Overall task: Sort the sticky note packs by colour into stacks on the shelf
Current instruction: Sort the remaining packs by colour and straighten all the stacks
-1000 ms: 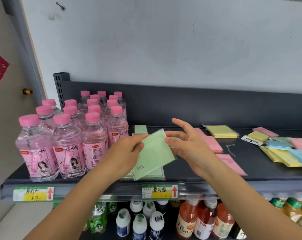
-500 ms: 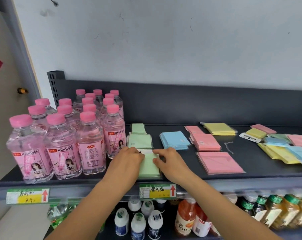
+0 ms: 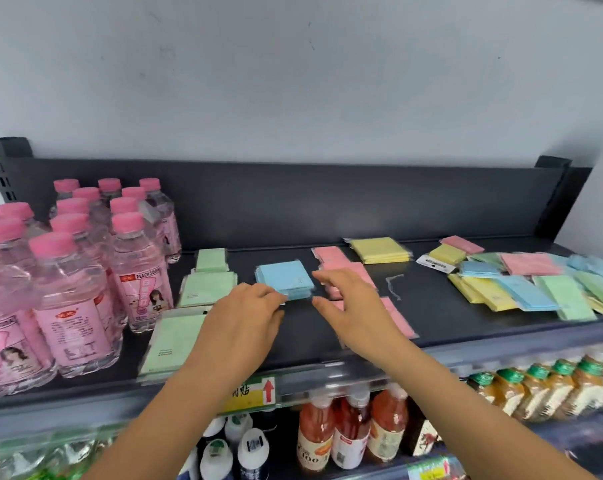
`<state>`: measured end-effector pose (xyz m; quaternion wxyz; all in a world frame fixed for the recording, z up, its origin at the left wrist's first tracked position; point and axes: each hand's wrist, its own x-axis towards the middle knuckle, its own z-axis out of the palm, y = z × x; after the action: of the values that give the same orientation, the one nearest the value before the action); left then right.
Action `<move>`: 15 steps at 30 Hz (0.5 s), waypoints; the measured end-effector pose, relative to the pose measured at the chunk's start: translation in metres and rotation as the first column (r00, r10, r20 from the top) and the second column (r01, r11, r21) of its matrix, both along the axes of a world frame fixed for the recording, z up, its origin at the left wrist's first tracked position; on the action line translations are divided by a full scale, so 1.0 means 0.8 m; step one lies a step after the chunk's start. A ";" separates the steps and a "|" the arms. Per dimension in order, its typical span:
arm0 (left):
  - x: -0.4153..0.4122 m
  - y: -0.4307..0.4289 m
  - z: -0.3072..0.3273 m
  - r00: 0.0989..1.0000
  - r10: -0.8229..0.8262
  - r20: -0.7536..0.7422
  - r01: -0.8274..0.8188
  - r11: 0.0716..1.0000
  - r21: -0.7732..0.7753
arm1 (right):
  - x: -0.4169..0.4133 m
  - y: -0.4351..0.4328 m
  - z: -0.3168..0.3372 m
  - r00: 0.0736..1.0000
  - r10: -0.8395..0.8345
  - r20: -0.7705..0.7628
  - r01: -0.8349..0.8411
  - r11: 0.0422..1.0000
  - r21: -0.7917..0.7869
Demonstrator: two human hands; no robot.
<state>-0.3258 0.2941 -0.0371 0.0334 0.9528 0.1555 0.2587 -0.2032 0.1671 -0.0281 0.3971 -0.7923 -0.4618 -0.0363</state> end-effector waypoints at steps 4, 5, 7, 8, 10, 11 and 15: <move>0.042 -0.037 0.004 0.999 -0.031 -0.015 0.031 0.999 0.021 | 0.046 -0.052 0.004 0.998 -0.039 0.039 0.041 0.999 -0.033; 0.054 -0.048 0.005 0.999 -0.031 -0.022 0.031 0.999 0.022 | 0.059 -0.066 0.006 0.997 -0.049 0.051 0.051 0.998 -0.036; 0.079 -0.073 0.007 0.998 -0.037 -0.041 0.037 0.999 0.005 | 0.086 -0.095 0.008 0.995 -0.062 0.078 0.065 0.997 -0.029; 0.094 -0.088 0.007 0.998 -0.046 -0.050 0.046 0.999 -0.017 | 0.101 -0.110 0.008 0.993 -0.066 0.093 0.069 0.997 -0.025; 0.127 -0.124 0.007 0.996 -0.057 -0.067 0.053 0.996 -0.065 | 0.134 -0.146 0.006 0.991 -0.065 0.117 0.068 0.997 -0.025; 0.141 -0.140 0.008 0.996 -0.057 -0.074 0.051 0.995 -0.080 | 0.148 -0.161 0.005 0.991 -0.063 0.122 0.066 0.997 -0.026; 0.210 -0.214 0.010 0.995 -0.060 -0.075 0.054 0.995 -0.086 | 0.216 -0.234 0.008 0.989 -0.060 0.134 0.063 0.998 -0.014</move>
<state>-0.1576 0.1229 -0.0294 0.0750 0.9638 0.1402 0.2139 -0.0303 -0.0203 -0.0218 0.3568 -0.8056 -0.4629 -0.0969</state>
